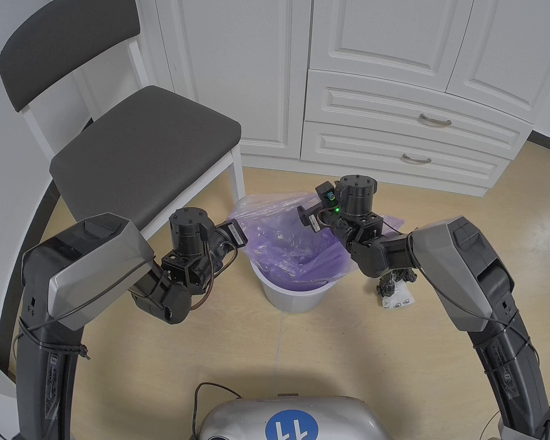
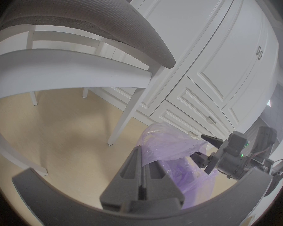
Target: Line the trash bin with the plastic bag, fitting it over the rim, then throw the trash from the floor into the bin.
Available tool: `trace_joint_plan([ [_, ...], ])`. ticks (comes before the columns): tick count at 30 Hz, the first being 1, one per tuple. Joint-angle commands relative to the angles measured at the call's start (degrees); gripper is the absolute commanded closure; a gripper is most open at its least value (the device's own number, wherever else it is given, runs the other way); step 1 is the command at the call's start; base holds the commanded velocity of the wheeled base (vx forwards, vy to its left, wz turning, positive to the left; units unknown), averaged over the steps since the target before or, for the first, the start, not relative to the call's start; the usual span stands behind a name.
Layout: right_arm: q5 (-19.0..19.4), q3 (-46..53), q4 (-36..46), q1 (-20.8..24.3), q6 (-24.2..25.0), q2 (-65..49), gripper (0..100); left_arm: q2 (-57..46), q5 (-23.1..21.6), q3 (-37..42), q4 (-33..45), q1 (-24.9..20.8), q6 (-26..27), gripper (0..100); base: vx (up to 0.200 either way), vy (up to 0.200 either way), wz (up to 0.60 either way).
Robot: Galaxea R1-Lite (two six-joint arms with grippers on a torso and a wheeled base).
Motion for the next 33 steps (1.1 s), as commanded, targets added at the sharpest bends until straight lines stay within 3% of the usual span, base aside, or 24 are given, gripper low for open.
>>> trace_joint_plan([
  [1, 0.78, 14.21, 0.1, 0.88, 0.6, -16.75, 0, 0.41, 0.85, -0.8, -0.83, -0.25, -0.91, 100, 0.0, 0.0, 0.0],
  [8, 3.68, 39.96, 4.5, 2.91, 0.34, -34.68, 0, 0.14, 0.94, -1.24, -0.83, -0.16, -0.91, 100, 0.0, 0.0, 0.0],
  [13, 5.61, 47.96, 11.7, 2.82, -6.43, -37.4, 0, -0.12, 0.94, -1.15, -0.83, 0.01, -1.0, 100, 0.0, 0.0, 0.0],
  [23, 7.89, 38.47, 16.89, 1.32, -11.18, -27.47, 0, -1.62, 0.94, -0.63, -0.83, 0.01, -1.35, 100, 0.0, 0.0, 0.0],
  [26, 5.43, 30.21, 22.78, 1.32, -10.74, -23.43, 0, -1.7, 0.94, -0.63, -0.83, 0.1, -1.7, 100, 0.0, 0.0, 0.0],
  [30, -0.54, 20.36, 29.81, 2.38, -3.62, -18.77, 0, -1.7, 0.94, -0.8, -0.83, 0.19, -1.79, 100, 0.0, 0.0, 0.0],
  [31, -0.54, 20.36, 29.81, 2.38, -3.62, -18.77, 0, -1.7, 0.94, -0.8, -0.83, 0.19, -1.79, 100, 0.0, 0.0, 0.0],
  [32, -3.27, 14.12, 34.11, 3.35, 2.01, -15.78, 0, -1.62, 0.94, -0.8, -0.83, 0.19, -1.79, 100, 0.0, 0.0, 0.0],
  [33, -3.27, 14.12, 34.11, 3.35, 2.01, -15.78, 0, -1.62, 0.94, -0.8, -0.83, 0.19, -1.79, 100, 0.0, 0.0, 0.0],
])
